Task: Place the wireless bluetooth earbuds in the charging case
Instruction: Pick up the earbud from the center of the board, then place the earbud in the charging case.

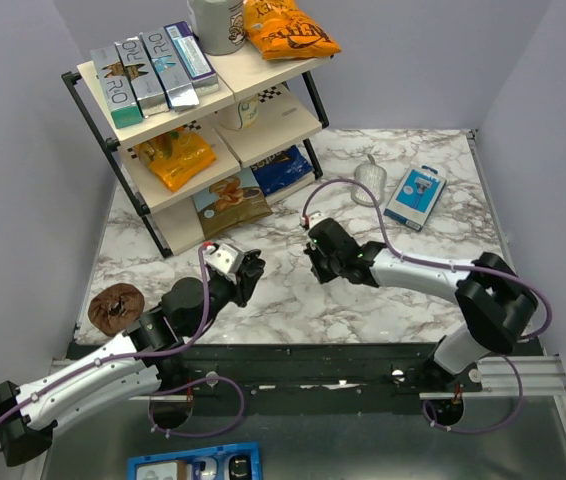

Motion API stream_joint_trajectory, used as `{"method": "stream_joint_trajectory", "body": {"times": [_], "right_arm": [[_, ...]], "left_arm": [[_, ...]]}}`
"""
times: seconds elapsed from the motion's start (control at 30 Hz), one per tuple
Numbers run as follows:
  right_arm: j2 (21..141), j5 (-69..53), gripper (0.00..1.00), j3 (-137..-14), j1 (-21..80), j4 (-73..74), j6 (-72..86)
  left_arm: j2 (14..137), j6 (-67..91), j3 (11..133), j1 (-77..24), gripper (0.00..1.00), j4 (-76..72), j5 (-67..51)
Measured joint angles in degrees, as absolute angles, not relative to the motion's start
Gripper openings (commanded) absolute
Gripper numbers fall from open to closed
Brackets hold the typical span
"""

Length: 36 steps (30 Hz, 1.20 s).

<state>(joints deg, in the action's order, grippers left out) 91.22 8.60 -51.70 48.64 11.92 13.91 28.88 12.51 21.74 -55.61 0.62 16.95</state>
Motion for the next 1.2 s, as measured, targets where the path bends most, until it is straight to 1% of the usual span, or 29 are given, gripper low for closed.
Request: {"method": "stream_joint_trajectory", "body": {"times": [0.1,0.17,0.3,0.47,0.67,0.83,0.97,1.2], "right_arm": [[84.8,8.2,0.01,-51.5,48.6,14.3,13.8],[76.2,6.2,0.01,-51.6,48.6,15.2,12.9],[62.0,-2.7,0.01,-54.4,48.6,16.6,9.0],[51.2,-13.9,0.01,-55.1,48.6,20.3,5.7],[46.0,-23.0,0.01,-56.5,48.6,29.3,3.0],[42.2,-27.1,0.01,-57.1,48.6,34.5,1.2],[41.2,-28.9,0.01,-57.1,48.6,35.9,0.3],[42.4,-32.7,0.01,-57.1,48.6,36.2,-0.1]], "left_arm": [[29.0,13.0,21.7,-55.6,0.0,-0.1,16.7],[29.6,13.1,21.7,-55.6,0.0,-0.7,15.8],[31.6,12.6,21.8,-55.5,0.0,-2.8,12.0],[36.2,10.7,23.8,-54.1,0.0,-4.3,2.5],[40.2,9.5,25.1,-50.3,0.0,-11.4,-14.5],[45.5,12.4,24.9,-48.8,0.0,-23.2,-27.9],[50.8,14.8,24.9,-48.8,0.0,-30.9,-34.7],[53.8,15.7,24.9,-48.8,0.0,-34.7,-41.5]]}}
